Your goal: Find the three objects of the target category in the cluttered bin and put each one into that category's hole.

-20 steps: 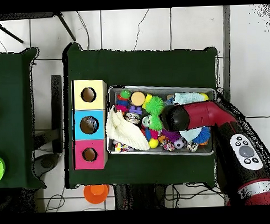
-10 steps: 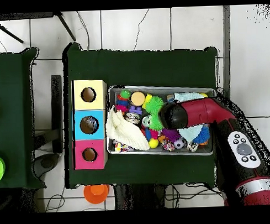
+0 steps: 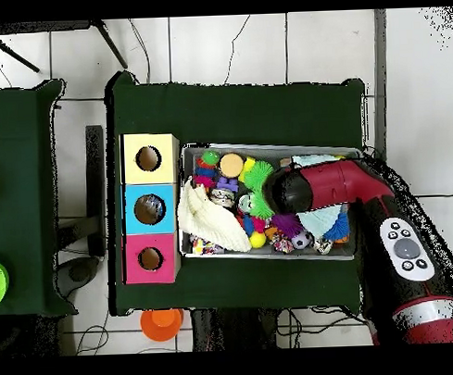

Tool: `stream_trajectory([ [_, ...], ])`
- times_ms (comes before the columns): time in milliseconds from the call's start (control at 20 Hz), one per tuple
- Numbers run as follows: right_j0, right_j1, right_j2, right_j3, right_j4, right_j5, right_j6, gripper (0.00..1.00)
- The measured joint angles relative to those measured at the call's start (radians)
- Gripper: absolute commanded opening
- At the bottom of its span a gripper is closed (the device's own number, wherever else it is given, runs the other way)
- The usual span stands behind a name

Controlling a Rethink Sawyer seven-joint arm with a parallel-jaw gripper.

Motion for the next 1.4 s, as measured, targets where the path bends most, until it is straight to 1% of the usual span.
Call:
stream_trajectory([
  [200, 0.006, 0.002, 0.000, -0.005, 0.000, 0.000, 0.000, 1.00],
  [650, 0.009, 0.035, 0.000, -0.006, -0.002, 0.000, 0.000, 1.00],
  [800, 0.016, 0.045, -0.003, -0.009, -0.014, 0.000, 0.000, 1.00],
  [1100, 0.054, 0.062, -0.014, -0.038, -0.056, 0.000, 0.000, 1.00],
  [1400, 0.110, 0.078, -0.049, -0.087, -0.094, 0.000, 0.000, 1.00],
])
